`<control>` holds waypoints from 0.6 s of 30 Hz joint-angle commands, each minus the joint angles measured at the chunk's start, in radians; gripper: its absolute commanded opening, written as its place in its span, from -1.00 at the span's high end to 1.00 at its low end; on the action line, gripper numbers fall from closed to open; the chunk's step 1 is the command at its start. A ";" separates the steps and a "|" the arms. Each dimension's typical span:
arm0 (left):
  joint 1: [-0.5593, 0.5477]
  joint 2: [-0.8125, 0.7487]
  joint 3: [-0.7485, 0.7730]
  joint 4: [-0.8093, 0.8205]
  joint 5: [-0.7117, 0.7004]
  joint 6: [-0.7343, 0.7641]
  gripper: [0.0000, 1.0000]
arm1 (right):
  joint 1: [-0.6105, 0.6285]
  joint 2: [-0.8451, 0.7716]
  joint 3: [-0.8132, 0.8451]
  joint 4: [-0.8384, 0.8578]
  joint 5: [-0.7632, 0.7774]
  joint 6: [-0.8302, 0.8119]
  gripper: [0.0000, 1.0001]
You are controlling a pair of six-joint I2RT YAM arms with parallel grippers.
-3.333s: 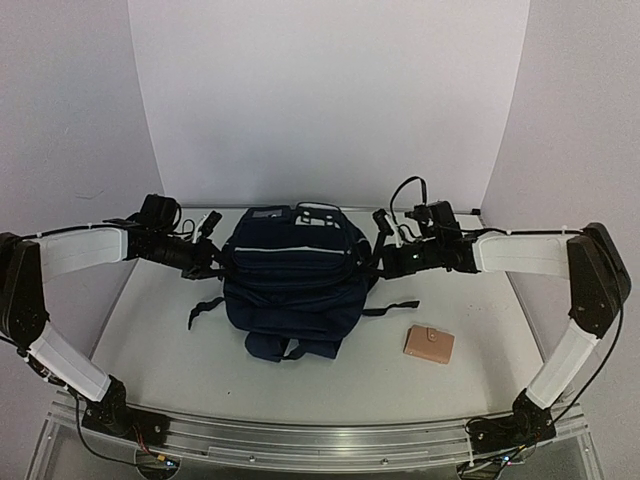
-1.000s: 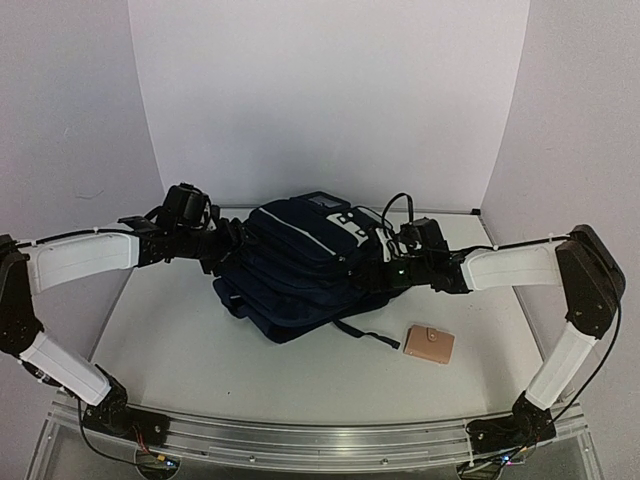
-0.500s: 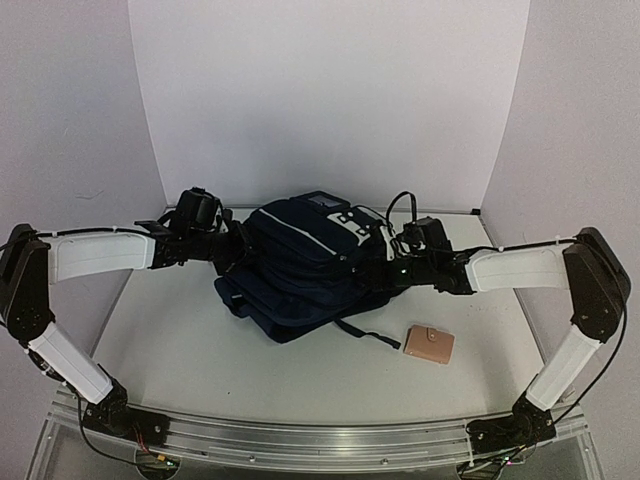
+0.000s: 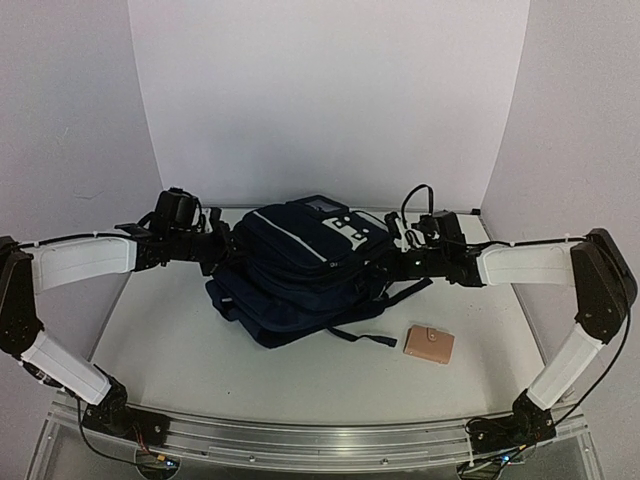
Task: Pack the student bag
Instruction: Zip the student bag at the center of the board.
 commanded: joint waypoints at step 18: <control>0.089 -0.082 0.053 -0.104 0.106 0.201 1.00 | -0.041 -0.176 0.031 -0.208 -0.066 -0.184 -0.37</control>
